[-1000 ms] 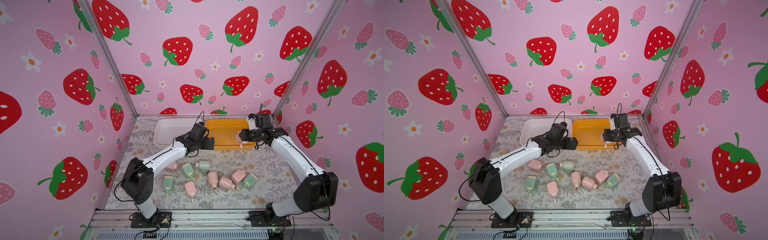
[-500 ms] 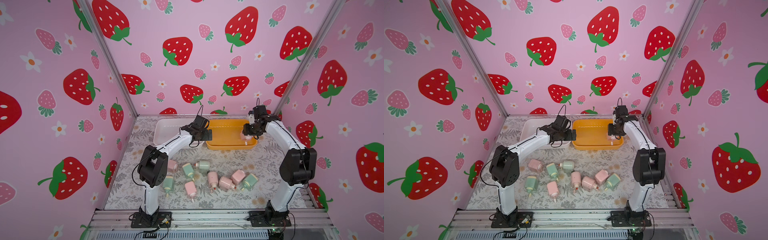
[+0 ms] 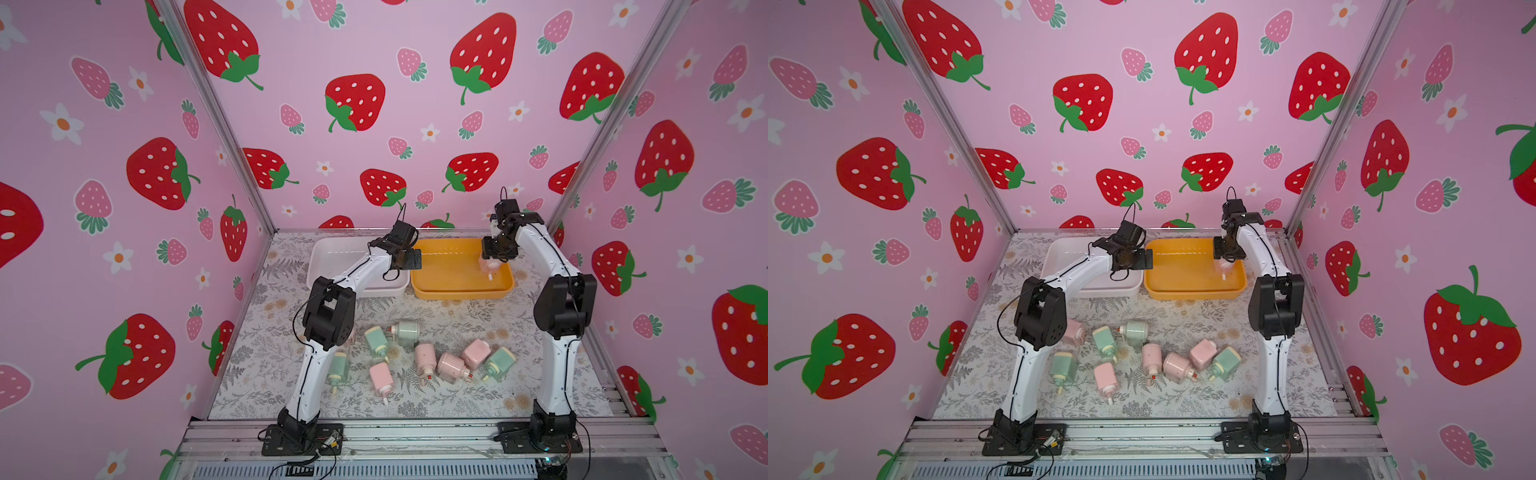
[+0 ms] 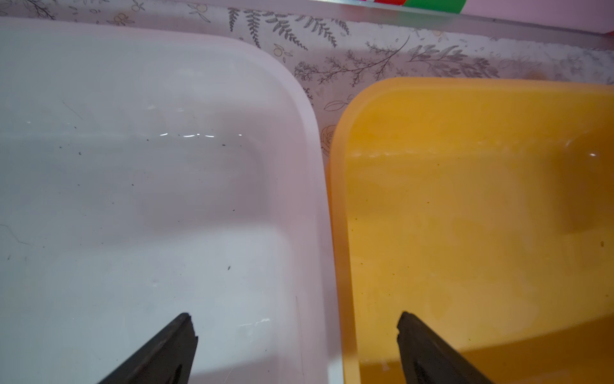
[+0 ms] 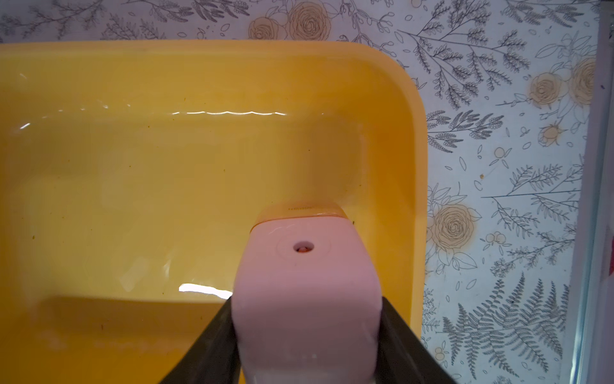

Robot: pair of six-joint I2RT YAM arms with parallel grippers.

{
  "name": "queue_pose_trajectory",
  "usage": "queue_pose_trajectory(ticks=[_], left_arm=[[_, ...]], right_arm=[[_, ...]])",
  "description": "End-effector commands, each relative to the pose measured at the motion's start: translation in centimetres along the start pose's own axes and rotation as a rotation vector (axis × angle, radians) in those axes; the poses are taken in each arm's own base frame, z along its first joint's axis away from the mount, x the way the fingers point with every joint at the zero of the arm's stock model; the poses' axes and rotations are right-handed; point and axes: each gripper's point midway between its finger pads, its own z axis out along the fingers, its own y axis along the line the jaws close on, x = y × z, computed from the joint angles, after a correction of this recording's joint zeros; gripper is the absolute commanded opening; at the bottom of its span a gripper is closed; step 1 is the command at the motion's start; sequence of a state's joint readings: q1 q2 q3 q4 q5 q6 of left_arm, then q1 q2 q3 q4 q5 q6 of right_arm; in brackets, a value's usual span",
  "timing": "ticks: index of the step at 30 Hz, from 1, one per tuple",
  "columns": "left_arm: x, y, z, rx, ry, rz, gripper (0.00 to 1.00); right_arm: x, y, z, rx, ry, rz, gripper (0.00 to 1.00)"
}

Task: Place the pencil sharpeners by color into the storage box
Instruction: Place the pencil sharpener in the storage box.

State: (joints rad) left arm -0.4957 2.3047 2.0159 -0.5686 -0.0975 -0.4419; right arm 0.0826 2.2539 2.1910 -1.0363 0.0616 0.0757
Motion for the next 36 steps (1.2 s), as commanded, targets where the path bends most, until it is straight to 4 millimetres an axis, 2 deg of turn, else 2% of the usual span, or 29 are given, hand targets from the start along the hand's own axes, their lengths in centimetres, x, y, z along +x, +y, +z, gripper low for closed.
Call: queue_pose_trajectory(ticks=[1,8,15,21,29,36], left_arm=[[-0.6,0.6,0.3,-0.028,0.003,-0.001,1.0],[-0.7,0.6,1.5,-0.01,0.011,-0.035,0.99],[-0.2,0.7,2.0,-0.013,0.025,-0.045,1.0],[0.0,1.0,2.0,-0.022,0.027,-0.045,1.0],[0.1,1.2,2.0,-0.027,0.033,-0.048,1.0],[0.3,1.8,2.2,-0.035,0.041,-0.053,1.0]], right_arm=[[1.0,-1.1,-0.7,0.072,0.077,0.031,0.0],[0.2,-1.5,0.4,0.101,0.079,0.042,0.0],[-0.7,-0.9,1.5,0.072,0.061,0.009,0.0],[-2.2,-1.0,1.9,0.079,0.0,0.011,0.01],[-2.6,-0.9,3.5,0.077,0.003,0.018,0.05],[-2.4,-1.8,5.3,0.136,0.017,0.013,0.16]])
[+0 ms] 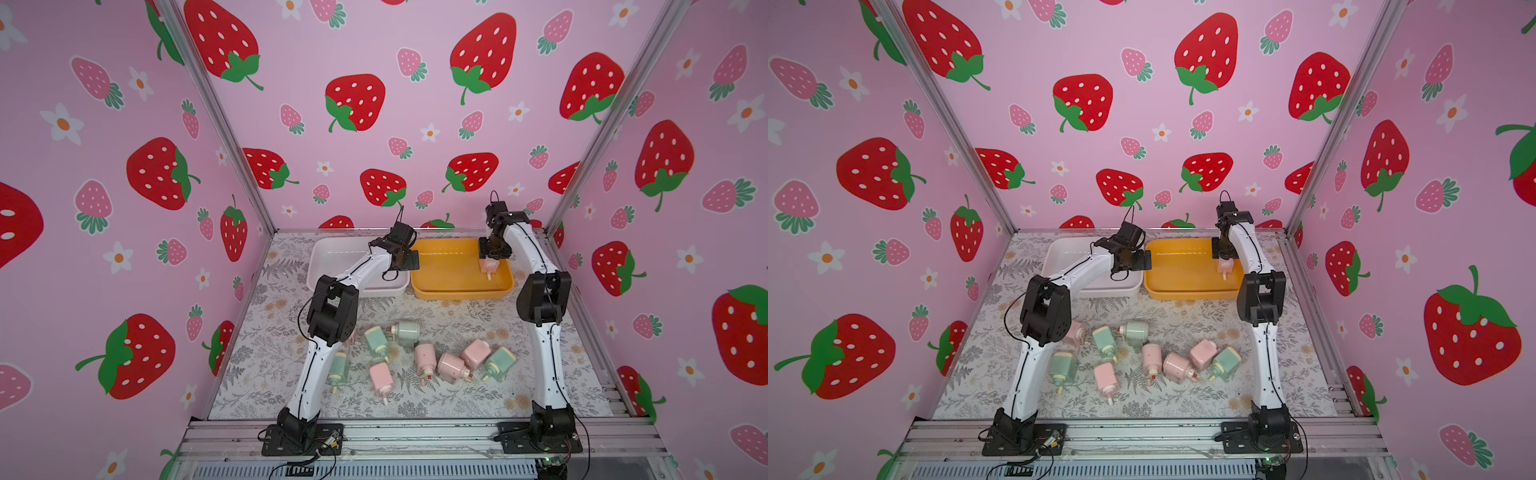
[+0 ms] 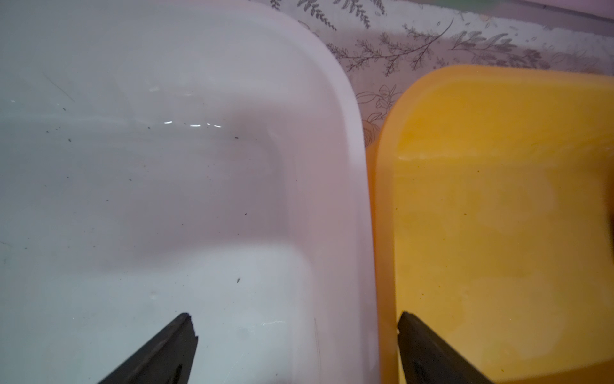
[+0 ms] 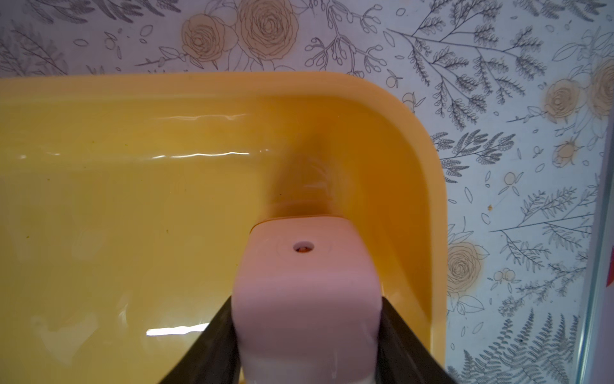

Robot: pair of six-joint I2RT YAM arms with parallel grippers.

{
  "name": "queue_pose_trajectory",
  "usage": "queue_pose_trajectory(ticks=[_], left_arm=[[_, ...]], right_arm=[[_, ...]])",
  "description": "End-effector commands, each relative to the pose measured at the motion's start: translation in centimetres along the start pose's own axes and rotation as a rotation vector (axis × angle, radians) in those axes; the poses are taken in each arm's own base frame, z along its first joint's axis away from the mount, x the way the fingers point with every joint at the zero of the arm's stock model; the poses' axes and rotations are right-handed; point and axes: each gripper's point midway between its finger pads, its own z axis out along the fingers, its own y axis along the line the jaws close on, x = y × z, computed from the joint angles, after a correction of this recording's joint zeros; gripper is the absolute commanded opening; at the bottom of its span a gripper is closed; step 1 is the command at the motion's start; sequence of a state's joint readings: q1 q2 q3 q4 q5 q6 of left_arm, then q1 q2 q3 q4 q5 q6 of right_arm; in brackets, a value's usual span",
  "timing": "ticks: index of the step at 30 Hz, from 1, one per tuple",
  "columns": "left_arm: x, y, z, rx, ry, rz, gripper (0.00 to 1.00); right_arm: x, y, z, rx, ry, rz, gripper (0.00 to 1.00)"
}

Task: Place the pencil sharpeners by color into the storage box
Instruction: Place the pencil sharpener in the storage box.

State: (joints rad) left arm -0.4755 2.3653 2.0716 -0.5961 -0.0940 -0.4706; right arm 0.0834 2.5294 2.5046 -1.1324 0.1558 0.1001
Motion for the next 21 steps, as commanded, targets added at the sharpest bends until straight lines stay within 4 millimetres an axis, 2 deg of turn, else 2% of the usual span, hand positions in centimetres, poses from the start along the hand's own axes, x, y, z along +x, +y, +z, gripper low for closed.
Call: queue_pose_trajectory(ticks=[1,4,7,13,21], left_arm=[[0.3,0.7,0.5,-0.015,0.017,-0.012,1.0],[0.4,0.9,0.5,-0.018,0.02,-0.013,1.0],[0.5,1.0,0.5,-0.021,0.023,-0.018,1.0],[0.5,0.9,0.4,-0.013,0.025,-0.02,1.0],[0.4,0.7,0.2,-0.004,0.024,-0.022,1.0]], right_arm=[[-0.7,-0.8,-0.1,0.044,-0.021,-0.006,0.2],[-0.3,-0.8,0.7,0.053,-0.004,-0.01,0.32],[-0.3,-0.9,1.1,0.064,-0.002,-0.005,0.4],[-0.5,-0.2,1.7,0.027,-0.006,0.006,0.45],[-0.5,-0.2,2.3,0.034,-0.005,0.005,0.51]])
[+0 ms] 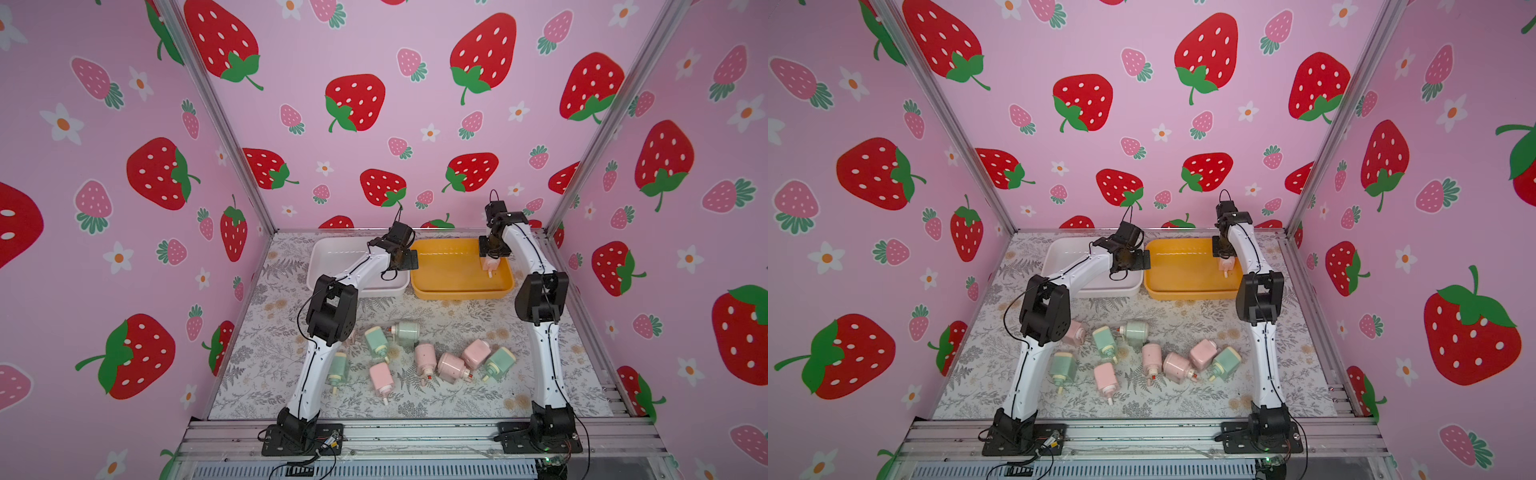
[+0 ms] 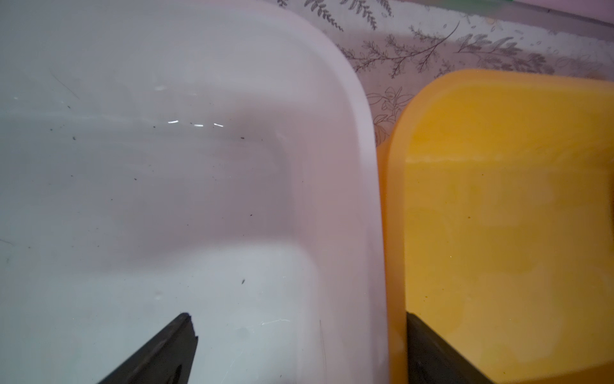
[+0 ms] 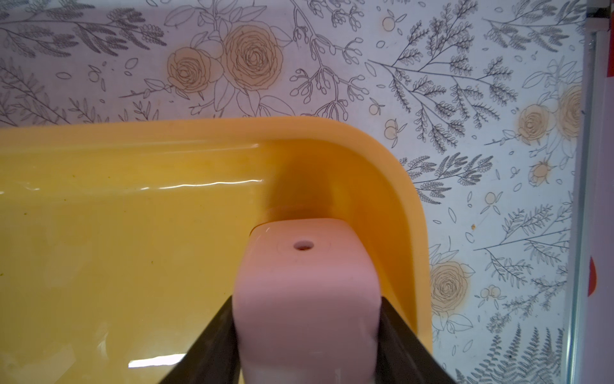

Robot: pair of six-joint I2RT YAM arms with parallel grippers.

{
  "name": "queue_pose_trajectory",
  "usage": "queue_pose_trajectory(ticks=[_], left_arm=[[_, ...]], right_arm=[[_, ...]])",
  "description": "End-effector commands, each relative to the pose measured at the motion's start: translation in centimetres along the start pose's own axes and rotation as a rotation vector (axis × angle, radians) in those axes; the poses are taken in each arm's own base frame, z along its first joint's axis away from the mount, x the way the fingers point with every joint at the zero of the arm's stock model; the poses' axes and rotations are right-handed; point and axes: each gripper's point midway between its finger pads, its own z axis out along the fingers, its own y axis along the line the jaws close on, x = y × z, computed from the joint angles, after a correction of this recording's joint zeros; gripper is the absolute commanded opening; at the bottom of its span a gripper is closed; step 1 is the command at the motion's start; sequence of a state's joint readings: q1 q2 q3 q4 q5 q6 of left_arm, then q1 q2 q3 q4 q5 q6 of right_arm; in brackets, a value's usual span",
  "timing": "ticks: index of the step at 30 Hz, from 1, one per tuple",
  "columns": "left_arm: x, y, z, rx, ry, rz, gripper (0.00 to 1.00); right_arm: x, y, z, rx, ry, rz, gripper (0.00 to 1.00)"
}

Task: Place the pencil sharpeners by color into the storage box
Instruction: Place the pencil sharpener in the storage box.

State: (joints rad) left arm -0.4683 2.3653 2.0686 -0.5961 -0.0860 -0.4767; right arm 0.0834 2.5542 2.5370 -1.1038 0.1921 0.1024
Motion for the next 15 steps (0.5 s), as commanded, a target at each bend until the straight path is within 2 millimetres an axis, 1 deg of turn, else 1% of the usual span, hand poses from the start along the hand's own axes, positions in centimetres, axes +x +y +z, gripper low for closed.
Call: queue_pose_trajectory(ticks=[1,2,6,10,15], left_arm=[[0.4,0.3,0.1,-0.002,0.02,-0.012,1.0],[0.4,0.2,0.0,0.003,0.023,-0.013,1.0],[0.6,-0.2,0.0,0.026,0.034,-0.015,1.0],[0.4,-0.4,-0.1,0.038,0.032,-0.011,1.0],[0.3,-0.5,-0.2,0.04,0.031,-0.007,1.0]], right_arm=[[0.8,0.3,2.0,0.001,0.039,-0.006,0.53],[0.9,0.4,2.0,0.0,0.04,-0.009,0.58],[0.9,-0.1,1.4,0.019,0.039,-0.019,0.66],[0.4,-0.6,0.3,0.034,0.017,-0.02,0.69],[0.1,-0.6,-0.6,0.026,-0.001,-0.018,0.7]])
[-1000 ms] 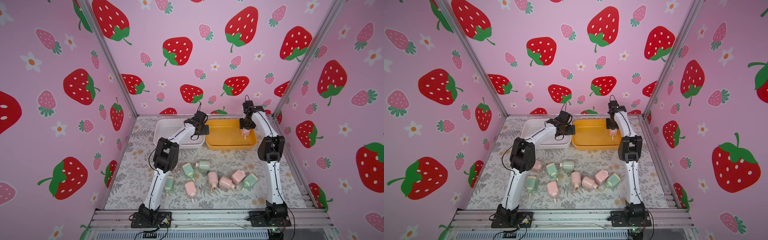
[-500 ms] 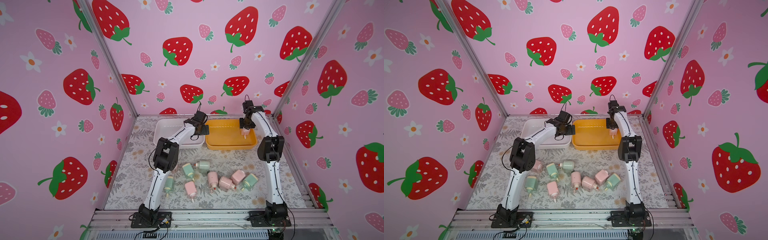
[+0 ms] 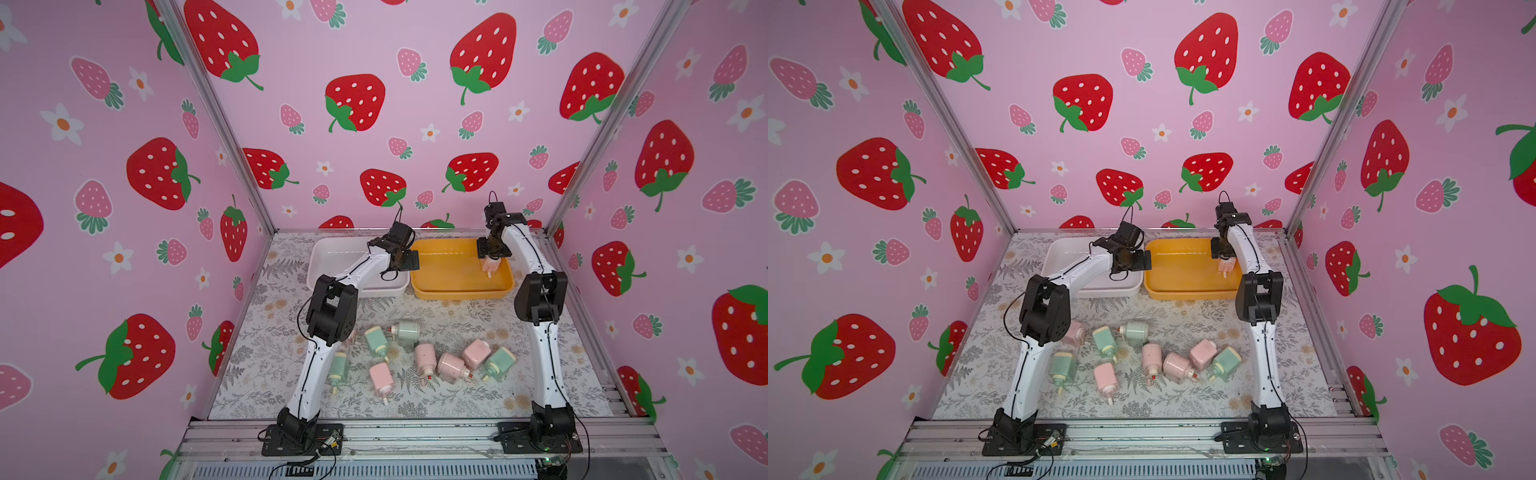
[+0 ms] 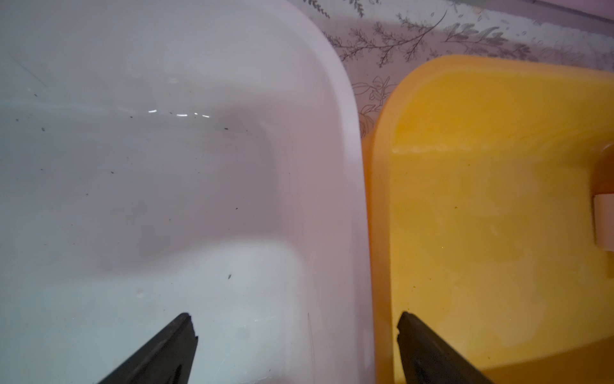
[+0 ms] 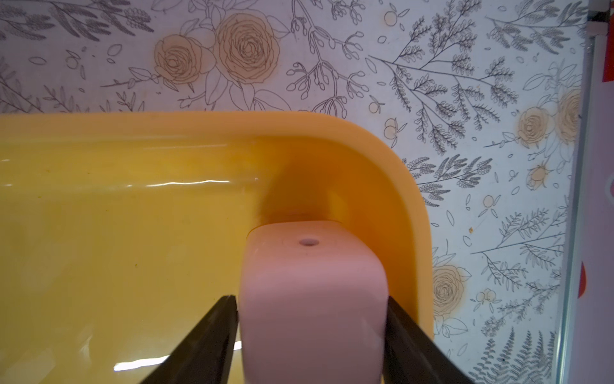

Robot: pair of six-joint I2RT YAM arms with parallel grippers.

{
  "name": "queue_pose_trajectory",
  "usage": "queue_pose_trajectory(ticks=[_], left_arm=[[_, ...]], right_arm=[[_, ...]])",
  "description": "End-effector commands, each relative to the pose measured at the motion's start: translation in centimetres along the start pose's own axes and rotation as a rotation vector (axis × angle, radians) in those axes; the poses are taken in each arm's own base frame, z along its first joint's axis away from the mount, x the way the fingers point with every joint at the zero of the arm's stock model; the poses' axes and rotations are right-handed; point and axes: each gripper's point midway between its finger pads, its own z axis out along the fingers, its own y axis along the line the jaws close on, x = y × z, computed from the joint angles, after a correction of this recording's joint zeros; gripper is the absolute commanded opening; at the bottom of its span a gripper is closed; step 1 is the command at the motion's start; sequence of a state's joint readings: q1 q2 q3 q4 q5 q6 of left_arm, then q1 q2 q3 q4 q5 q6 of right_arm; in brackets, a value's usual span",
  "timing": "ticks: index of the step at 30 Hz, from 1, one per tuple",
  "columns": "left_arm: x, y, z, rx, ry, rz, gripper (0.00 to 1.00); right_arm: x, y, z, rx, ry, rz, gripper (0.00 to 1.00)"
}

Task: Place the pencil sharpeners by color into the storage box
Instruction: Place the pencil sharpener in the storage box.

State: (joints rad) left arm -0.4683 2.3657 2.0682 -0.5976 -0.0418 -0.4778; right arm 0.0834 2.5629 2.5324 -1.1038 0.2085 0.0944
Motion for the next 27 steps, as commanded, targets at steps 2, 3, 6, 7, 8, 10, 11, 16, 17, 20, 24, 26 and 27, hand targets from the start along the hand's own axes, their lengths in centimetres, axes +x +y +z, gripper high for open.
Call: queue_pose_trajectory(ticks=[2,3,6,7,8,10,11,16,17,20,24,26,27], left_arm=[[-0.18,0.12,-0.32,0.001,0.007,-0.005,1.0],[-0.16,0.13,-0.31,0.001,0.008,-0.005,1.0],[-0.13,0.16,-0.31,0.0,0.008,-0.003,1.0],[-0.14,0.18,-0.34,-0.002,0.008,-0.002,0.99],[-0.19,0.11,-0.41,0.0,0.006,-0.001,0.99],[-0.2,0.2,-0.46,-0.003,0.007,-0.002,1.0],[-0.21,0.21,-0.47,-0.004,0.006,-0.003,1.0],[-0.2,0.24,-0.42,-0.006,0.006,-0.001,1.0],[-0.21,0.24,-0.46,-0.006,0.006,0.0,1.0],[-0.3,0.15,-0.47,-0.002,0.004,0.0,0.99],[-0.41,0.02,-0.57,0.005,0.005,0.0,0.99],[-0.43,-0.2,-0.65,0.015,0.005,0.001,1.0],[-0.43,-0.36,-0.65,0.021,0.005,0.0,0.99]], right_arm=[[-0.19,-0.44,-1.24,0.008,-0.013,-0.007,0.7],[-0.17,-0.39,-1.29,0.008,-0.013,-0.008,0.7],[-0.04,-0.8,-1.12,0.031,-0.008,-0.008,0.7],[0.02,-0.84,-1.04,0.036,-0.007,-0.015,0.7],[0.09,-0.82,-0.99,0.042,-0.005,-0.022,0.69],[0.05,-0.94,-0.88,0.046,-0.006,-0.032,0.67],[0.03,-0.9,-0.88,0.048,-0.007,-0.037,0.66],[-0.14,-0.64,-0.86,0.058,-0.016,-0.075,0.66],[-0.2,-0.57,-0.87,0.062,-0.019,-0.083,0.66],[-0.38,-0.39,-0.97,0.071,-0.028,-0.101,0.66],[-0.46,-0.16,-1.18,0.082,-0.033,-0.118,0.68],[-0.48,-0.05,-1.43,0.079,-0.035,-0.123,0.7],[-0.47,0.0,-1.56,0.076,-0.035,-0.123,0.7]])
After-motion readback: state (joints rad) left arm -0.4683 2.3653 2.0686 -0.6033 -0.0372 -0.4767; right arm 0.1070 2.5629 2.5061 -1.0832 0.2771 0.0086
